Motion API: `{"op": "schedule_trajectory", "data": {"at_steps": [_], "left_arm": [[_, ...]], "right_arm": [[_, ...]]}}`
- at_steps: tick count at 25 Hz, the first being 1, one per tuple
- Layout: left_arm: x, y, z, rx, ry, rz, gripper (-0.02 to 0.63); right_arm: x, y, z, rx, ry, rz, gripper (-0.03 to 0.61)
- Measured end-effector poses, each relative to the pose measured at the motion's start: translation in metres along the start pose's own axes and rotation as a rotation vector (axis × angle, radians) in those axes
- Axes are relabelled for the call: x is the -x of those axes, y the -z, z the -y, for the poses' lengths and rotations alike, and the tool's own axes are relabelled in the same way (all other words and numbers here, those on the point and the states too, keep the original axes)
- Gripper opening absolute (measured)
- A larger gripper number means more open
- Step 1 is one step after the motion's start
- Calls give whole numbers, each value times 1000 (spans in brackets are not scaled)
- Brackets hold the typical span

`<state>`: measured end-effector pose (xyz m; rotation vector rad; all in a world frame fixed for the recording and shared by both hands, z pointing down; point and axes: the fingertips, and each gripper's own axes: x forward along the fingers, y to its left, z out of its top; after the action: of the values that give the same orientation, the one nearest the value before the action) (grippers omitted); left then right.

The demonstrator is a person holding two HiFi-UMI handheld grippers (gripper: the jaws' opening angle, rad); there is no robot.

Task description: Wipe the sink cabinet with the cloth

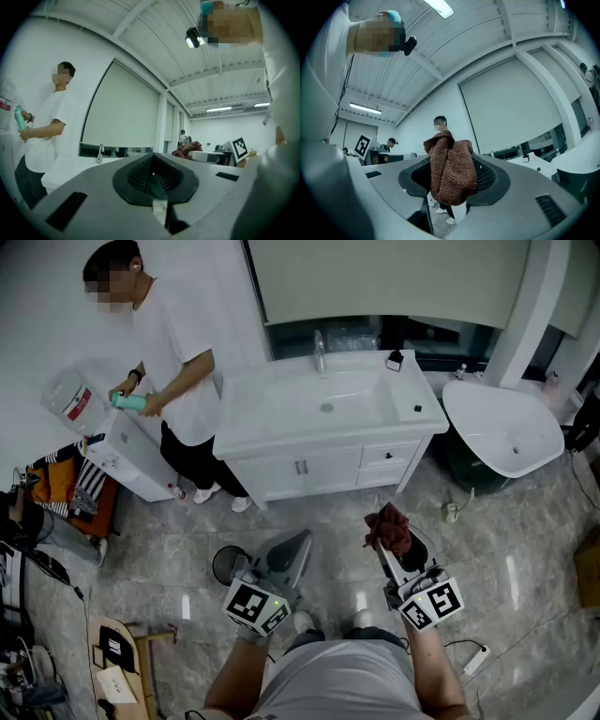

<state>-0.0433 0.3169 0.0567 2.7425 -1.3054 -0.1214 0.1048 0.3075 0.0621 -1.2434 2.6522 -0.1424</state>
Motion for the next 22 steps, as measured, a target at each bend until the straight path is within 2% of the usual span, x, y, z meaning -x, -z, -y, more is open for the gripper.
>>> {"op": "schedule_trajectory", "data": {"at_steps": [10, 16, 22], "left_arm": [[-19, 9, 19, -11, -41, -12, 11], [-41, 13, 37, -26, -77, -24, 11], [-59, 18, 45, -30, -118, -35, 11]], "right_arm": [[14, 2, 27, -18, -36, -9, 179], [24, -3, 61, -94, -70, 3, 181], [30, 2, 95, -111, -71, -6, 181]]}}
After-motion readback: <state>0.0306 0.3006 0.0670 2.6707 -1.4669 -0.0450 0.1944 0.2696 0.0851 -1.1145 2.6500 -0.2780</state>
